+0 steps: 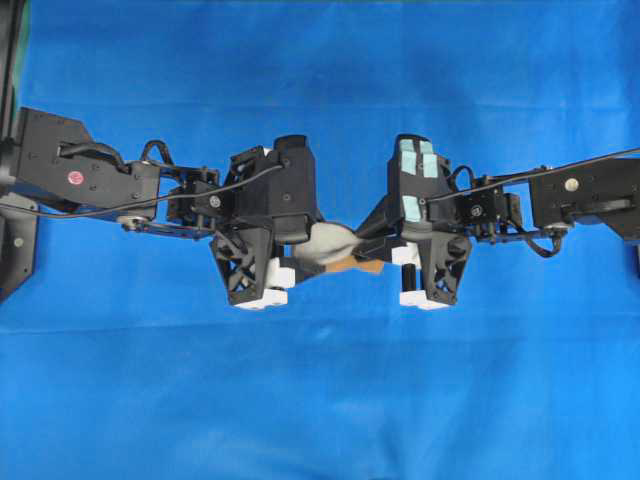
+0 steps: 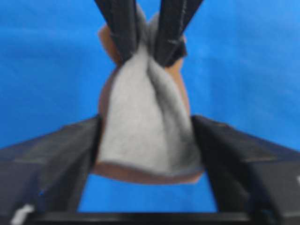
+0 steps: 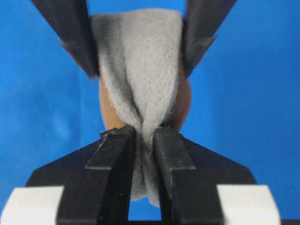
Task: Hand over the sponge with the left arm and wipe it with the right arm.
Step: 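Close the right gripper on the sponge's free end beside the left gripper, then open the left gripper and pull it back, leaving sponge in right gripper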
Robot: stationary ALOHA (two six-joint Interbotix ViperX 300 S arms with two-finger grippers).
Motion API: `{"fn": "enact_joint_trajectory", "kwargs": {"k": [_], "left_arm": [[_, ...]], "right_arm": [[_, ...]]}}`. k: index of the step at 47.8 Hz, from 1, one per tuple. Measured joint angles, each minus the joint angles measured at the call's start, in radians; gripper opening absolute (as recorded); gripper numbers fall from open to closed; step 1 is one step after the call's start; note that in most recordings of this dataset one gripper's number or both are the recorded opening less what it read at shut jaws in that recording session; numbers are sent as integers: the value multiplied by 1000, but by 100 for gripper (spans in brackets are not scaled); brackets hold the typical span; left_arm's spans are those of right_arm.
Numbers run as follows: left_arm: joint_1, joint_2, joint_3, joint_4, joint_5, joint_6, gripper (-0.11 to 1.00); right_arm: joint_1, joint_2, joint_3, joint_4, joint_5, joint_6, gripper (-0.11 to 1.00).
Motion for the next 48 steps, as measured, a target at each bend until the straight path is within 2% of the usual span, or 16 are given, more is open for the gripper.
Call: {"fn": "enact_joint_trajectory", "kwargs": {"k": [2,12,28,38,48], "left_arm": [[0,-14,9,-2,0,2,84],[0,-126,97,0,-26,-2,82],[0,-310,258,0,-193,-3,82],[0,-331,273,0,-199,-3,81],[0,-331,273,0,-206,2,81]], "right_arm": [[0,-3,-2,0,6,0,21],[18,-32,6,-2,34,2,21],[26,-41,15,0,52,8,21],[28,-32,15,-2,51,8,21],[26,72,14,-2,9,8,21]]}}
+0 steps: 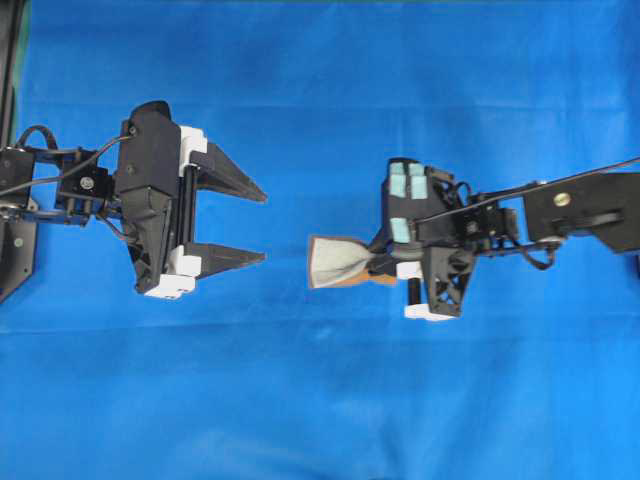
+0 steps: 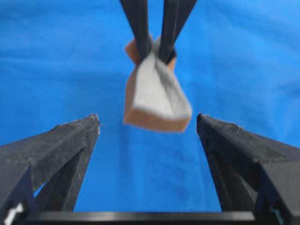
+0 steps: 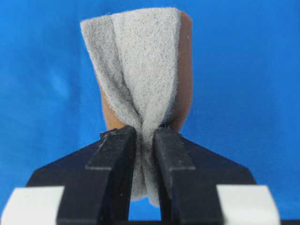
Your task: Hand over the sponge with the left arm and wipe it with the right arm.
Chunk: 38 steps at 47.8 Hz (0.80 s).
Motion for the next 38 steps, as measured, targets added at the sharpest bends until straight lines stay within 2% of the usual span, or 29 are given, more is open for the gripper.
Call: {"fn": "enact_joint_trajectory", "kwargs": {"k": [16,30,38], "left_arm": [[0,0,0,2,-3,3,81],[0,0,0,0,-3,3,81],[0,0,0,2,-3,3,81]], "right_arm": [[-14,156,-5,0,-137,-2,21],[-20,178,-18,0,-123,-2,21],[-54,178,-23,0,-87,-8,21]]}}
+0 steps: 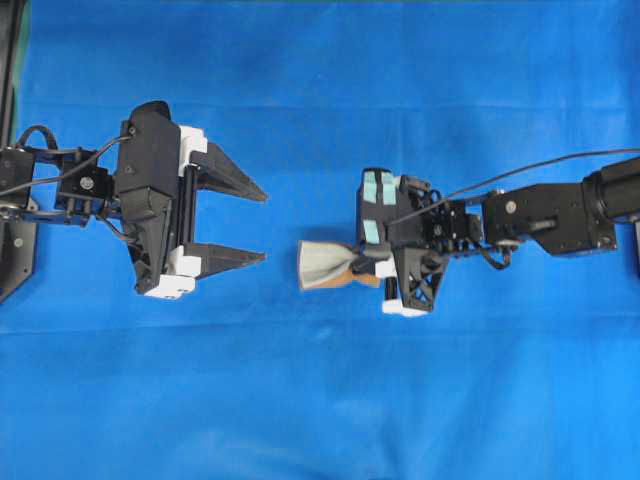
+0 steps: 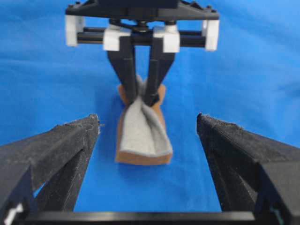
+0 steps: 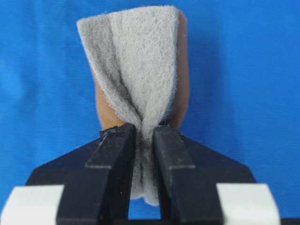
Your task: Hand over the sponge with the left arm and wipe it with the right arm.
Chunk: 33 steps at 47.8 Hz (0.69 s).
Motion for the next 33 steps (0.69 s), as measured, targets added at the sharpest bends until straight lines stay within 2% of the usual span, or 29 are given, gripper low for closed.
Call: {"fn": "enact_joint_trajectory", "kwargs": {"k": [5,18,33], "left_arm": [[0,0,0,0,0,2,81],[0,0,0,2,0,2,81],[0,0,0,2,0,5,81]], "right_arm": [[-43,0,0,-12,3,-8,21],[-183,0,3,-104,-35,-26,21],[-186,0,8,-117,-37,-25,21]]}}
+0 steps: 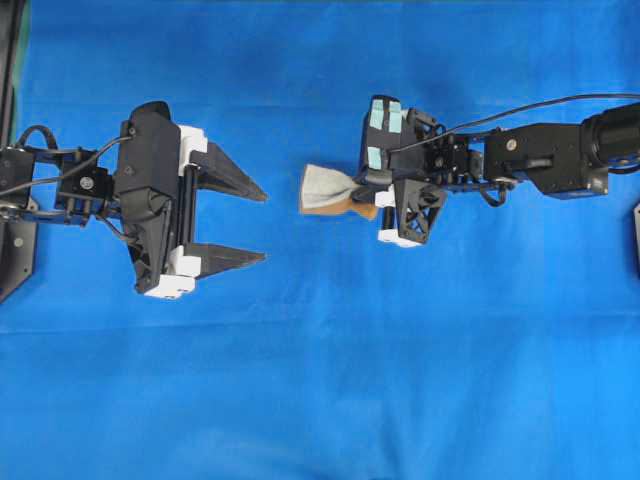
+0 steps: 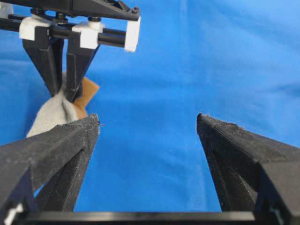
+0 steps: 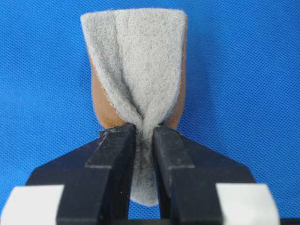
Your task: Hand over the sponge with the left arm and wipe it with the right arm.
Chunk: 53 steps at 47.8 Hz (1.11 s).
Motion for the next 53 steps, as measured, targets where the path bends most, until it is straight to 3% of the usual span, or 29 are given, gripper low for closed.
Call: {"fn": "enact_joint_trajectory", "kwargs": {"k": [18,27,32,43,53], "left_arm": [[2,0,2,-2,0,0,81],[0,0,0,-2,0,-2,81],[0,0,0,0,0,0,81],[0,0,0,0,0,0,81],[0,0,0,-2,0,-2,81]], "right_arm": [[199,-8,-3,89,52,89,21],[293,-8,-18,101,92,163,21],[316,-8,-31,103,115,172,21],[278,-12,-31,52,138,170,21],[127,-44,11,-74,144,169,21]]}}
